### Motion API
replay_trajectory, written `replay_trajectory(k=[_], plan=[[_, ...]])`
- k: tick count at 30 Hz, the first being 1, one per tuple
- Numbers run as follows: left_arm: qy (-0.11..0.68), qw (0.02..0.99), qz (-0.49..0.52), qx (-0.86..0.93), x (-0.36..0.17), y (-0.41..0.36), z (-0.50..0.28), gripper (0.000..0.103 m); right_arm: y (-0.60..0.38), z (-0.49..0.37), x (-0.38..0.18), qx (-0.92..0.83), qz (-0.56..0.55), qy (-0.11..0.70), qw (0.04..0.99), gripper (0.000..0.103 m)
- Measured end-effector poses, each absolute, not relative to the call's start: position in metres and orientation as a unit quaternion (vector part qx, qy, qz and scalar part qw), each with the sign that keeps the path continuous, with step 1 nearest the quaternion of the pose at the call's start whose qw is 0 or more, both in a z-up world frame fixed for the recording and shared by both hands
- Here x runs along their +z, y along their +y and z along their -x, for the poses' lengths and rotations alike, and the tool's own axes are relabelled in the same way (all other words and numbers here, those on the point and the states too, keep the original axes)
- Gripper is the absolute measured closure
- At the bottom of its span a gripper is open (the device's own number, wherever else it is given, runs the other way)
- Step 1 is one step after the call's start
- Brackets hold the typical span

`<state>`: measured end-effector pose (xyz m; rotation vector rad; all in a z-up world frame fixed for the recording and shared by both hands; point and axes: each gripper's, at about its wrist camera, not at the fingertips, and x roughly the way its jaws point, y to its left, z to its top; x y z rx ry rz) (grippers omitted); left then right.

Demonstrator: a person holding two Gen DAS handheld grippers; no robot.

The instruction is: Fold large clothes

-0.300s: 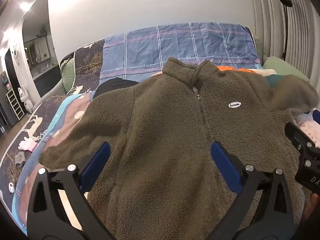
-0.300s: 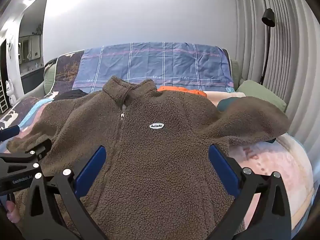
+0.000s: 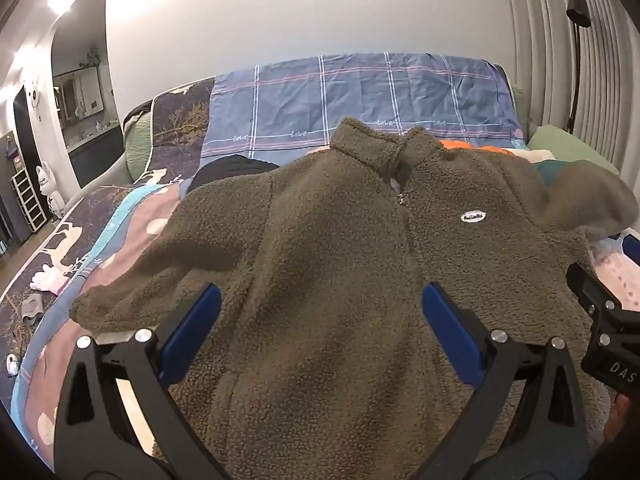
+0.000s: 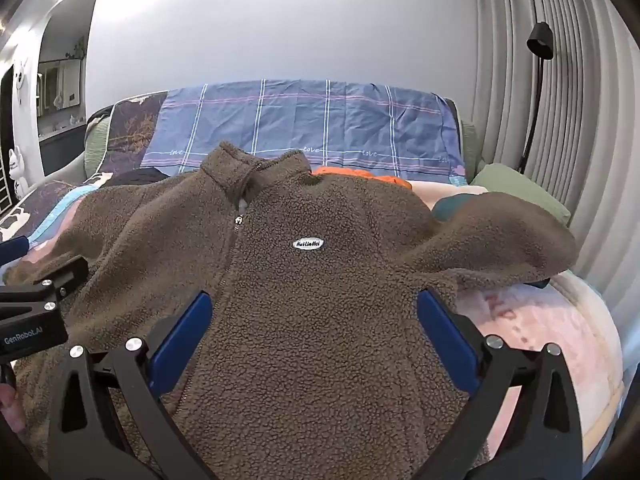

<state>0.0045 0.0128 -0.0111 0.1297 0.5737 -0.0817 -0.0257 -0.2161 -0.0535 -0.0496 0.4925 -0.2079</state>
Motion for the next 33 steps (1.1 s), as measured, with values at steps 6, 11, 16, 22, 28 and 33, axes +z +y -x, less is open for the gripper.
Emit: replay_trajectory(k=[6,11,16,22,28,33], plan=[[0.285,0.956,-0.055,-0.048,-0.012,0.018,-0.002,0.002,-0.209,0.021,-0.052,-0.107,0.033,0.242,0.964,0.001],[0.283,0.956,-0.049,-0.052,-0.012,0.020,0.000,0.002,-0.210,0.028,-0.053,-0.105,0.037,0.237,0.965,0.001],[0.279,0.958,-0.035,-0.062,-0.013,0.027,0.003,0.002,-0.204,0.029,-0.050,-0.100,0.045,0.234,0.966,0.001],[0.264,0.962,-0.006,-0.070,-0.011,0.038,0.006,0.002,-0.197,0.029,-0.045,-0.094,0.046,0.231,0.967,0.001],[0.252,0.966,-0.003,-0.064,-0.009,0.042,0.010,0.002,-0.195,0.030,-0.039,-0.089,0.042,0.223,0.970,0.001],[0.262,0.963,0.002,-0.060,-0.010,0.044,0.007,0.002,-0.192,0.030,-0.034,-0.085,0.037,0.218,0.972,0.001]])
